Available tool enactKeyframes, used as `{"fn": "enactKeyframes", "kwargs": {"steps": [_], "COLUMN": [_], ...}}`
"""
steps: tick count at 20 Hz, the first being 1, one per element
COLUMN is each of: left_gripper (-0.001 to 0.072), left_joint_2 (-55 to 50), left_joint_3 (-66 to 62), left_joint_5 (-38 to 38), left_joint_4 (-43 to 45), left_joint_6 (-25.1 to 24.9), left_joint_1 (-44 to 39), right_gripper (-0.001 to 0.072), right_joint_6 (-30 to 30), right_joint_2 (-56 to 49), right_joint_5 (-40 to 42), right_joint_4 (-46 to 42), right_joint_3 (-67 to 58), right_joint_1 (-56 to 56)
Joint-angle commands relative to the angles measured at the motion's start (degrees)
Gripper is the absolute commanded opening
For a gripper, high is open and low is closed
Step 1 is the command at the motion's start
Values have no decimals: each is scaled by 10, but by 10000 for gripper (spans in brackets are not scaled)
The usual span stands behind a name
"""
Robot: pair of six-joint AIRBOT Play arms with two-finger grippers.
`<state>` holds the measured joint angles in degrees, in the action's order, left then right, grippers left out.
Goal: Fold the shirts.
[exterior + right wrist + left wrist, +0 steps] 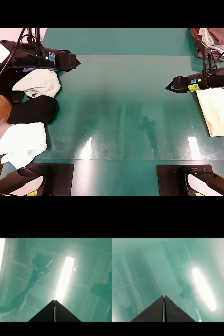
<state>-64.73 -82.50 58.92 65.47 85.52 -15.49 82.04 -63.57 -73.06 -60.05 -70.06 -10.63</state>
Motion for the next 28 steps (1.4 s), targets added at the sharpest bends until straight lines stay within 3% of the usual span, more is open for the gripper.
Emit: {"fn": "enactKeyframes", "kwargs": {"steps": [1,14,15,16,17,20,28], "left_gripper": [27,27,161,533,668,664,664], "left_joint_2": [0,0,0,0,-2,-20,-249], "left_joint_3": [0,0,0,0,0,0,-32], "left_joint_5": [0,-24,-42,-58,-75,-113,-216], "left_joint_4": [0,2,18,54,113,297,314], "left_joint_6": [0,-1,-11,-17,-5,64,75], "left_joint_1": [0,0,0,0,2,40,199], "right_gripper": [17,17,17,17,17,17,17], "right_joint_6": [0,0,0,0,0,0,0], "right_joint_2": [0,0,0,0,0,0,0], "right_joint_5": [0,0,0,0,0,0,0], "right_joint_4": [0,1,1,1,1,2,5], "right_joint_3": [-1,-1,-1,-1,-1,-1,-1], "right_joint_1": [-2,-2,-2,-2,-2,-2,-2]}}
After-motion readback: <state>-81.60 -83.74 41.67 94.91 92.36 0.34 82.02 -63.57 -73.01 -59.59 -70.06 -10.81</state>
